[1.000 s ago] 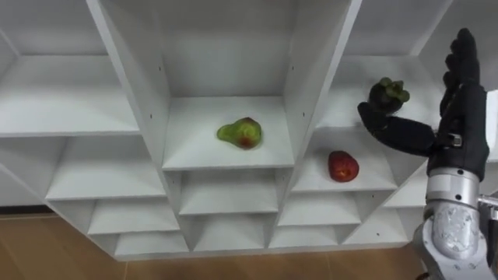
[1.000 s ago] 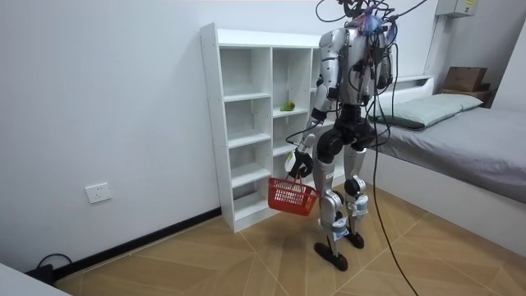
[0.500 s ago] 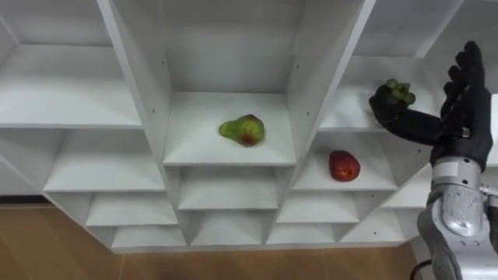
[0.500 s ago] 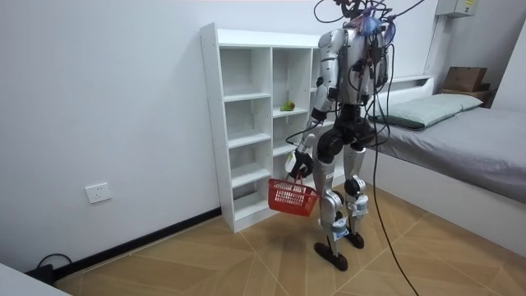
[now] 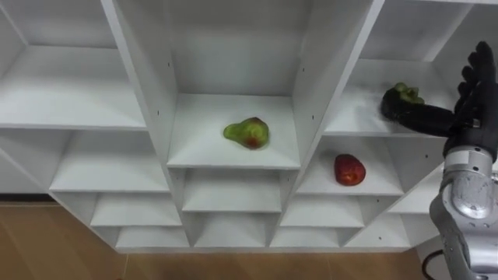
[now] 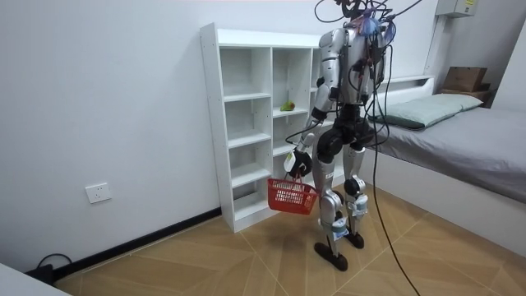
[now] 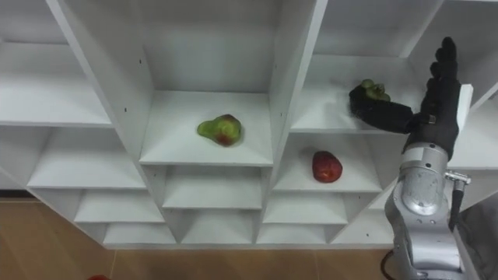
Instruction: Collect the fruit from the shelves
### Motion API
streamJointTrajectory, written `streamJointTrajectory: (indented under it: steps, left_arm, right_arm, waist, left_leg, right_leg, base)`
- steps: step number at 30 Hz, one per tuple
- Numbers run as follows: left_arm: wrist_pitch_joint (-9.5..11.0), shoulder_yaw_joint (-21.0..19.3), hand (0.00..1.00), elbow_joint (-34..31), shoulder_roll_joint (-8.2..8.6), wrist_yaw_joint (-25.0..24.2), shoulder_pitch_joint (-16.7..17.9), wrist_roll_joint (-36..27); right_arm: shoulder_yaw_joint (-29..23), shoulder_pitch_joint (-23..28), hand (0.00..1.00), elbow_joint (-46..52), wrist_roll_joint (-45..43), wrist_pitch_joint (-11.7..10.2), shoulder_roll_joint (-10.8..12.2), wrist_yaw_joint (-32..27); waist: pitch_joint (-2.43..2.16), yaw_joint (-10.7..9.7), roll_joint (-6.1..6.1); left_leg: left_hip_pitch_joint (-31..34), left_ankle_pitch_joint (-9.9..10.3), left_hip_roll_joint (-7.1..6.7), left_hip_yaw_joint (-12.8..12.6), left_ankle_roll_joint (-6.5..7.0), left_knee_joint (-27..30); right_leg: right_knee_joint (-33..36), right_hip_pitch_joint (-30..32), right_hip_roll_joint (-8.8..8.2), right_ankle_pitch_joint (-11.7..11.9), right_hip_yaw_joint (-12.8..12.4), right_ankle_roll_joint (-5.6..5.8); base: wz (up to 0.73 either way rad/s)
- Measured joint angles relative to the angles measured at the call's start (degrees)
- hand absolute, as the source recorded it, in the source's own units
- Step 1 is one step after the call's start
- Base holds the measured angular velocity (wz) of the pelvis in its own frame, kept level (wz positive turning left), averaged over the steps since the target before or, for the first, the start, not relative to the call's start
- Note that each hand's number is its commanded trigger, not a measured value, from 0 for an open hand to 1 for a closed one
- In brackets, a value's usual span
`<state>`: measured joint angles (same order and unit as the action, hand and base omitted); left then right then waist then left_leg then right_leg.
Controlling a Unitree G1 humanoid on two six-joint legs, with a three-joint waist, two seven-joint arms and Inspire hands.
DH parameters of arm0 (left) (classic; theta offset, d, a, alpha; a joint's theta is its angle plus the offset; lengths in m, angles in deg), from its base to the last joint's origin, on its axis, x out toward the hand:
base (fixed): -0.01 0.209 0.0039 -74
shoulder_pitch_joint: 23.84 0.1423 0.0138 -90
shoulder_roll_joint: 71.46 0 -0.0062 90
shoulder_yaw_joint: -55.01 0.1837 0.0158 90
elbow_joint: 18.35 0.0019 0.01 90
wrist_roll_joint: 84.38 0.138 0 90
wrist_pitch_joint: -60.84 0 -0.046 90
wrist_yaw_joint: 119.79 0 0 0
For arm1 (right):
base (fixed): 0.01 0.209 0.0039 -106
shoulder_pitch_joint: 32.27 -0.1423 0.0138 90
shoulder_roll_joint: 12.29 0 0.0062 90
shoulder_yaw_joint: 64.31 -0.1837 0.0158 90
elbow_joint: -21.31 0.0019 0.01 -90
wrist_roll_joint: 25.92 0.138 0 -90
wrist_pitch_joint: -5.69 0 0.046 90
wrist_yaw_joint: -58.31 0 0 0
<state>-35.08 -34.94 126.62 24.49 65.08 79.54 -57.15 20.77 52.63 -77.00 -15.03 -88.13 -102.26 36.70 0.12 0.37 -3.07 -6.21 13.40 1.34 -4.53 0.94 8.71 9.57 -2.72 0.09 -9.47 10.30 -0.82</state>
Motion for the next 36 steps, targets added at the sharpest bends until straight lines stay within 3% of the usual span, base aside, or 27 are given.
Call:
streamJointTrajectory:
  steps: [11, 25, 36]
  left_arm:
    - [-0.1, -3.3, 1.00, -1.0, 0.20, -1.9, 1.3, 0.0]
    - [-0.9, -3.3, 1.00, -1.0, 0.16, -1.8, 1.7, 0.0]
    - [-1.0, -2.8, 1.00, -1.0, 0.05, -1.5, 1.3, -0.1]
  right_arm:
    - [-0.8, 0.0, 0.00, -2.5, -0.5, 1.4, 0.0, 3.7]
    - [-0.8, -0.9, 0.00, -8.3, -5.4, 2.0, -0.1, 9.4]
    - [-0.8, -0.9, 0.00, -9.5, -9.9, 1.9, -0.2, 12.2]
  waist:
    - [0.02, 0.1, -0.28]
    - [-0.24, 0.9, -0.82]
    - [-0.06, 0.8, -1.21]
  left_leg:
    - [-0.3, 0.0, 0.01, 0.0, 0.01, 0.2]
    - [-0.5, 0.0, 0.00, 0.4, 0.01, 0.7]
    - [-0.5, 0.0, -0.10, 0.8, 0.00, 1.0]
  right_leg:
    - [0.1, -0.4, -0.08, 0.0, 0.0, -0.01]
    - [0.1, -1.2, -0.12, 0.1, 0.1, -0.08]
    - [0.1, -1.5, -0.21, 0.0, 0.5, -0.09]
  base:
    - [0.00]
    - [0.01]
    - [0.01]
